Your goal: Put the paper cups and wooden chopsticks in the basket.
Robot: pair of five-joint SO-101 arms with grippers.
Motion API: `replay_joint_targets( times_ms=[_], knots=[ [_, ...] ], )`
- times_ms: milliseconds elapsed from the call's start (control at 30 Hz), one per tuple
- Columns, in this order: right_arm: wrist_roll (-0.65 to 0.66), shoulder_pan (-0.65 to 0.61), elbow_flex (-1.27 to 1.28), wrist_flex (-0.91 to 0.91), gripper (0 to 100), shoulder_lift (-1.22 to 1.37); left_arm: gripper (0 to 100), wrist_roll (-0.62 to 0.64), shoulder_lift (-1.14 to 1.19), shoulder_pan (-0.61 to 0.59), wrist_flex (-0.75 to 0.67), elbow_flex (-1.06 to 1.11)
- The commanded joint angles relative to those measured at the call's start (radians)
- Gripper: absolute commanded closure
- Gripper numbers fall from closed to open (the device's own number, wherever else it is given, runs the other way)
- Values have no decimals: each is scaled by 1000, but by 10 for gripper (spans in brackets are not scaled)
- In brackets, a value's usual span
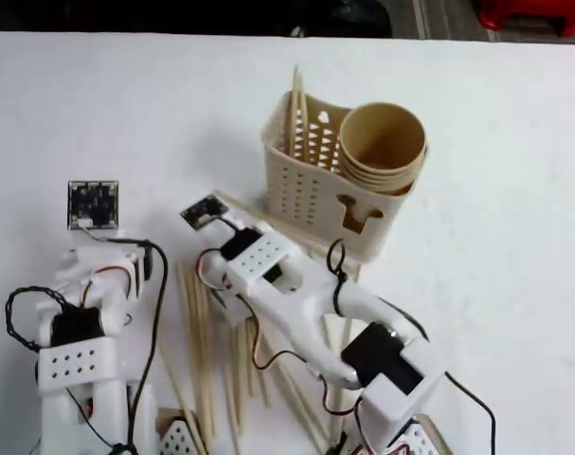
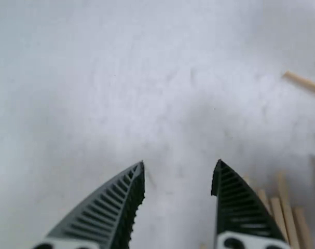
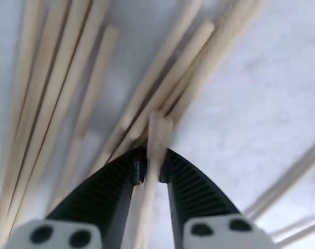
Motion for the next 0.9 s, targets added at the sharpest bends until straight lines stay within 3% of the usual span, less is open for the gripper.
replay_joint_targets(
  times_ms=[0,867],
  knots=[
    [-8,48,3,-24,981,28,782,5,-28,-10,-21,-9],
    [-9,67,-298,168,981,-579,783,3,-28,-10,-23,-9]
  ],
)
